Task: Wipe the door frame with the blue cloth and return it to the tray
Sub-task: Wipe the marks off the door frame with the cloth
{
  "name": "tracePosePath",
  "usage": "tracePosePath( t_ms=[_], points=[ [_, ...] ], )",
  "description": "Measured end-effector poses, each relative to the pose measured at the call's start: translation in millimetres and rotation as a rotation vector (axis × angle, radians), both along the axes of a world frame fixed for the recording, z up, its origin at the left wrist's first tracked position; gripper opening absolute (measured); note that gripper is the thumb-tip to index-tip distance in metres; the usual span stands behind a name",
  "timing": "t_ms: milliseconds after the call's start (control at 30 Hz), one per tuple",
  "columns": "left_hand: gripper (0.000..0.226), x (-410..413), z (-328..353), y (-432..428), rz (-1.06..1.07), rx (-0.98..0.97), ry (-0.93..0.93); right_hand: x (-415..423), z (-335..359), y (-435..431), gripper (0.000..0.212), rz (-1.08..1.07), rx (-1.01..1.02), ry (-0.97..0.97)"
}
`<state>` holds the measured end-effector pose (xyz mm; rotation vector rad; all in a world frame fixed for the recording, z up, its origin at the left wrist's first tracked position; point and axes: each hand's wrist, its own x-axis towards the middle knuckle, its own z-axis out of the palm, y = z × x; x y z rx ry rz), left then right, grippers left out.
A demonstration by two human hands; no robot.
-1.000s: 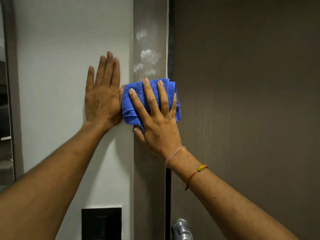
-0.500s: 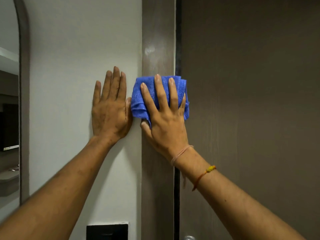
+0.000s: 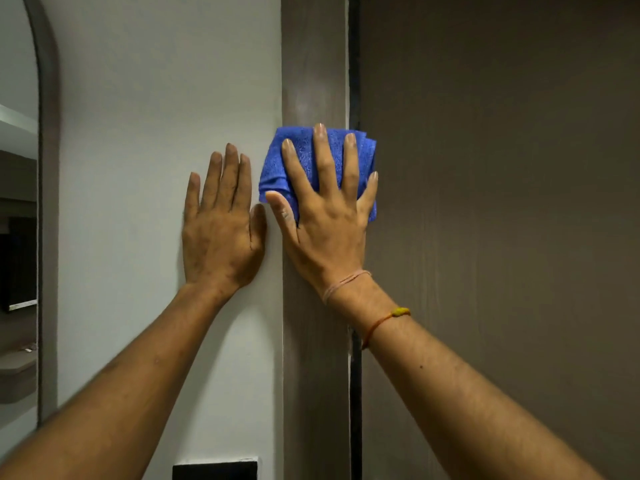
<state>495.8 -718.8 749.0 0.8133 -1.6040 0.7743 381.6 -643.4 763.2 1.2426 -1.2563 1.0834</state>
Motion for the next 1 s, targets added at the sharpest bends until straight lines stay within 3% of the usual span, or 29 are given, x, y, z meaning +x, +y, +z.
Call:
tracePosePath(
  t_ms=[267, 467, 700, 1000],
  points=[
    [0.062, -1, 0, 2, 0.025, 0.001, 0.010, -5, 61, 2, 0.055, -0.092, 0.045, 0.086],
    [0.061, 0, 1, 2, 0.014, 0.004, 0.001, -1, 12, 0, 0.059, -0.045, 0.027, 0.007],
    [0.062, 0, 1, 3, 0.023, 0.000, 0.006, -2, 56, 0, 0.055, -0.053, 0.012, 0.042],
    [0.061, 0, 0, 4, 0.007, 0.004, -0.007, -4, 7, 5, 0.060, -0.078, 0.078, 0.090]
  ],
)
